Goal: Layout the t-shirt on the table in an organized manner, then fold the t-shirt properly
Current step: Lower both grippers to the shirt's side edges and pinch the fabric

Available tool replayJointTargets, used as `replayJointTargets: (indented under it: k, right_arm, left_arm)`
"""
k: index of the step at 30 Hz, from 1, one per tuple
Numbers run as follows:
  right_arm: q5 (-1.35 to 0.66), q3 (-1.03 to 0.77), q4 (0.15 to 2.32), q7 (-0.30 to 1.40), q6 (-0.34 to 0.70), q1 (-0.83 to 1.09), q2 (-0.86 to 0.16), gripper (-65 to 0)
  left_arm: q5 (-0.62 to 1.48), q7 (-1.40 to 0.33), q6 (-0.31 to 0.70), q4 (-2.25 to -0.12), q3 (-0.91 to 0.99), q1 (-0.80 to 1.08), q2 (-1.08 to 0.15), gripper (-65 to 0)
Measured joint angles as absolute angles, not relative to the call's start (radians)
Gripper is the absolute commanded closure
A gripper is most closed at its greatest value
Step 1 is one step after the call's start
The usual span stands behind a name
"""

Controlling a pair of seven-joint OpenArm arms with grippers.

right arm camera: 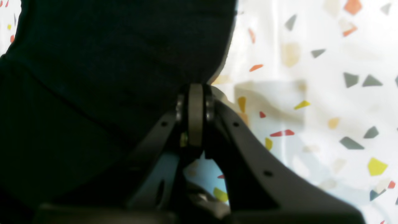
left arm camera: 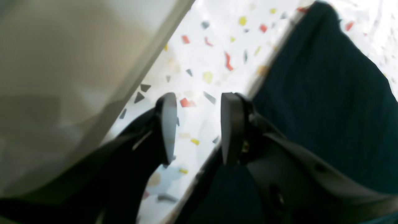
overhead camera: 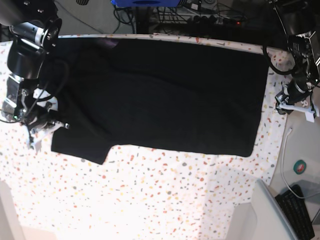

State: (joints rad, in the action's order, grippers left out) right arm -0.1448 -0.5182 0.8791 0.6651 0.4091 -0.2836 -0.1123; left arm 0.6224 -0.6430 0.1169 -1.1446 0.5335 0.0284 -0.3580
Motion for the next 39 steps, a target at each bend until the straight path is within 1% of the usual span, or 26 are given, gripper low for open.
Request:
replayJointTargets:
  k: [4, 8, 13, 16, 17, 19, 23, 28, 32, 36, 39]
  right_arm:
    - [-0.135, -0.514, 1.034, 0.712, 0.401, -0.235, -0.075, 0.0]
    - [-0.140, -0.508, 1.164, 0.731, 0.410, -0.192, -0.032, 0.0]
    - [-0.134, -0.509, 1.194, 0.753, 0.411, -0.187, -0.038, 0.0]
    - [-0.136, -0.511, 1.195, 0.759, 0.411, -0.181, -0.038, 0.0]
    - [-0.138, -0.511, 1.195, 0.760, 0.411, -0.181, -0.038, 0.0]
    - [-0.141, -0.510, 1.195, 0.756, 0.411, -0.176, -0.038, 0.0]
    - [-0.138, -0.511, 1.200, 0.757, 0.411, -0.163, -0.038, 0.0]
    - [-0.138, -0.511, 1.245, 0.759, 0.411, -0.160, -0.038, 0.0]
    - [-0.141, -0.511, 1.245, 0.760, 0.411, -0.160, -0.039, 0.0]
    - [-0.141, -0.511, 1.245, 0.760, 0.411, -0.160, -0.041, 0.0]
    - [-0.141, -0.511, 1.245, 0.760, 0.411, -0.160, -0.041, 0.0]
  left_arm:
    - [0.593, -0.642, 0.115, -0.983, 0.531, -0.113, -0.356, -22.2]
    - [0.424, -0.640, 0.114, -0.892, 0.473, -0.252, -0.358, -22.2]
    - [0.405, -0.624, 0.129, -0.681, 0.420, -0.418, -0.330, -22.2]
    - [0.394, -0.548, 0.128, -0.591, 0.420, -0.435, -0.331, -22.2]
    - [0.390, -0.536, 0.110, -0.574, 0.420, -0.435, -0.335, -22.2]
    - [0.391, -0.512, 0.113, -0.549, 0.423, -0.443, -0.342, -22.2]
    - [0.393, -0.495, 0.113, -0.538, 0.421, -0.450, -0.320, -22.2]
    - [0.396, -0.471, 0.111, -0.594, 0.286, -0.409, -0.317, -21.6]
    - [0.397, -0.457, 0.109, -0.656, 0.287, -0.371, -0.282, -22.1]
    - [0.401, -0.471, 0.117, -0.658, 0.294, -0.371, -0.283, -22.2]
    - [0.400, -0.471, 0.116, -0.656, 0.288, -0.371, -0.284, -21.1]
